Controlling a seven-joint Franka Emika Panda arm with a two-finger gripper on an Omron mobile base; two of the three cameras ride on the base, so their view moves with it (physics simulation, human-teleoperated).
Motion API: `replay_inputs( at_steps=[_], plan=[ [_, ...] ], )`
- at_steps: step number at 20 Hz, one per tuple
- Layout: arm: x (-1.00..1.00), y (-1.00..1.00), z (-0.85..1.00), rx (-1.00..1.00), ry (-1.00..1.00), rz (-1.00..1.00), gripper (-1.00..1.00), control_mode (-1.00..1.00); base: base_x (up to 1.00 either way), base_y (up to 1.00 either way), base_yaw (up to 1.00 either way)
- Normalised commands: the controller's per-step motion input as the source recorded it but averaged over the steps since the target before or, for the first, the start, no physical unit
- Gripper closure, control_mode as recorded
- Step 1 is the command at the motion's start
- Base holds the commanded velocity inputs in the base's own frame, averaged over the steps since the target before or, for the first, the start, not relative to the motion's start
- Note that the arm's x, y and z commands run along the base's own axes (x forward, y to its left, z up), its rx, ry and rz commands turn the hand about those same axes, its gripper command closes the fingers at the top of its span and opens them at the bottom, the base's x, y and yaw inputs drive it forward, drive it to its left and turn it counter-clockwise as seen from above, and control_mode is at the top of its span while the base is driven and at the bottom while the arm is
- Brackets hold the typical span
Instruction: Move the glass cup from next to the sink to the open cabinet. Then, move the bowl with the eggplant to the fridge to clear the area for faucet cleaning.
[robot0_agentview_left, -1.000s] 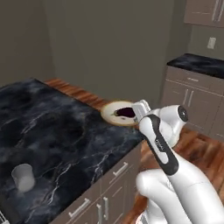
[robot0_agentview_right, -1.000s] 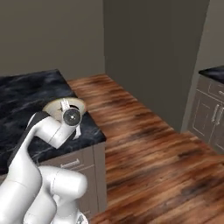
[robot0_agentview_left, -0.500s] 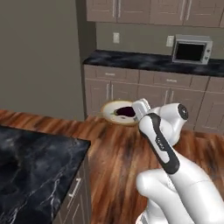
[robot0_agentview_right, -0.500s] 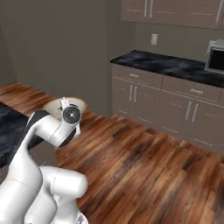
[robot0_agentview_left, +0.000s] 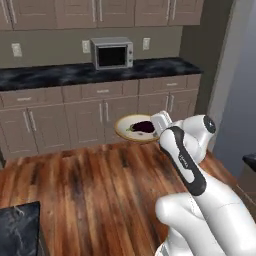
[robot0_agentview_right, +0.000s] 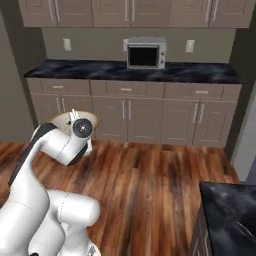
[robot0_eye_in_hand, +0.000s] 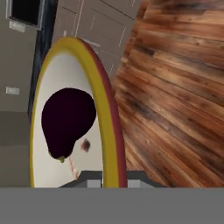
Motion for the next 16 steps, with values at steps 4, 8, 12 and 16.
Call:
replay_inputs(
  at_steps=[4, 8, 12, 16],
  plan=[
    [0.0, 0.0, 0.0, 0.0, 0.0, 0.0, 1.0, 1.0, -0.29, -0.36, -0.81],
    [0.0, 0.0, 0.0, 0.0, 0.0, 0.0, 1.0, 1.0, -0.3, -0.35, -0.81],
    [0.0, 0.0, 0.0, 0.0, 0.0, 0.0, 1.0, 1.0, -0.3, -0.36, -0.81],
    [0.0, 0.0, 0.0, 0.0, 0.0, 0.0, 1.0, 1.0, -0.24, -0.27, -0.85]
  ],
)
